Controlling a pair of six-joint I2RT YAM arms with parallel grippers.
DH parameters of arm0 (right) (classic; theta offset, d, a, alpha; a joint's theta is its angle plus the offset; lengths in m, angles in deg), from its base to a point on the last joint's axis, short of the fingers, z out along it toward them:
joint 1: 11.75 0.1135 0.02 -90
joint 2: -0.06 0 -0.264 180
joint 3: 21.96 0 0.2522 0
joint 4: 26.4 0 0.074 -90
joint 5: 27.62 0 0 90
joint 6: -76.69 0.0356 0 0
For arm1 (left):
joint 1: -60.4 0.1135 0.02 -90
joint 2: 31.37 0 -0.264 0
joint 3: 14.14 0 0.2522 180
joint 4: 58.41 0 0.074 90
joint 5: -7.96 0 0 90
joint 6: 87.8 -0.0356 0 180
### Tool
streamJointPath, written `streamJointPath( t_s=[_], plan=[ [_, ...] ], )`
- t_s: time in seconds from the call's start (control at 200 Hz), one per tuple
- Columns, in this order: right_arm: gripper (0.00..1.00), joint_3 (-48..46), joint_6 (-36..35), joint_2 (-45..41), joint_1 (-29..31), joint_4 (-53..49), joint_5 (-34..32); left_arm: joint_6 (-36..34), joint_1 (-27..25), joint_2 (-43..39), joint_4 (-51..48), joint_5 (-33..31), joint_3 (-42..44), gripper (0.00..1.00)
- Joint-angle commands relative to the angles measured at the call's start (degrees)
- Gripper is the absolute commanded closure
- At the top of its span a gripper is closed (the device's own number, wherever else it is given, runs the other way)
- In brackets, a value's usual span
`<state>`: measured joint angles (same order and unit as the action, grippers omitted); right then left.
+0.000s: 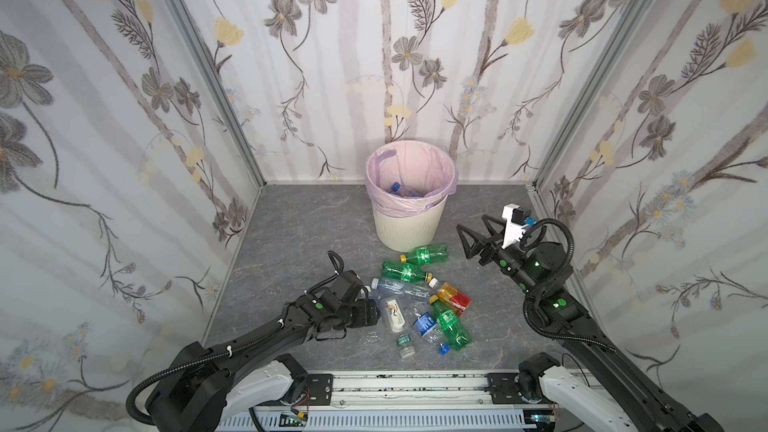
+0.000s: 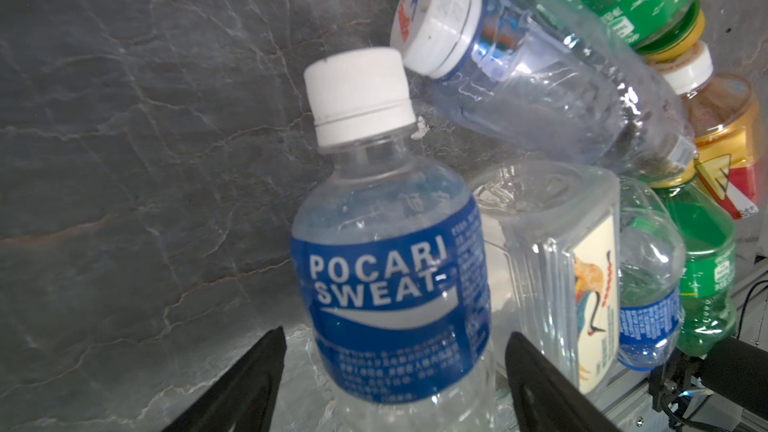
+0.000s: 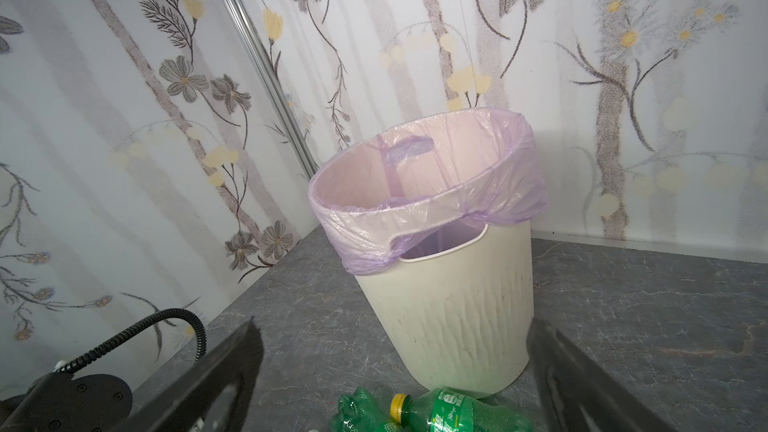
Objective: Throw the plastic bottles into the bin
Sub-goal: 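Grasp the Pocari Sweat bottle with the left gripper while the right gripper draws back, then lift the Pocari Sweat bottle with the left gripper and release it into the bin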
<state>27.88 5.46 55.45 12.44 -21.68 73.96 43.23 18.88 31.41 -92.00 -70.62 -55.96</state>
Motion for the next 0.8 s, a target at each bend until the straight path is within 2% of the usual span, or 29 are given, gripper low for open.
streamJointPath(
  t_s=[0.0, 0.255, 0.47, 0.675, 0.739, 0.794],
  plan=[
    [0.00, 0.1, -0.9, -0.3, -0.2, 1.0, 0.0, 1.5, -0.1, 1.3, 3.2, -0.8, 0.5, 0.18],
    [0.00, -0.2, -1.1, -0.3, -0.5, 0.6, 1.2, 1.8, -0.1, 3.9, 5.1, -3.1, 1.0, 0.30],
    [0.00, -0.3, -1.4, -0.1, -0.6, 0.5, 0.8, 2.4, -0.1, 1.2, 5.3, -6.2, 1.2, 0.51],
    [0.00, 0.3, -1.9, 0.7, -0.6, -0.1, 0.9, 2.3, -0.1, -4.0, 4.9, -8.2, 0.2, 0.52],
    [0.00, 0.6, -2.3, 1.1, -0.6, -0.7, 0.8, 2.0, 0.2, -6.3, 4.9, -7.8, -1.4, 0.44],
    [0.00, 0.7, -2.7, 1.5, -0.6, -1.2, 0.4, 1.7, 0.6, -8.9, 4.9, -8.1, -3.6, 0.43]
  ],
)
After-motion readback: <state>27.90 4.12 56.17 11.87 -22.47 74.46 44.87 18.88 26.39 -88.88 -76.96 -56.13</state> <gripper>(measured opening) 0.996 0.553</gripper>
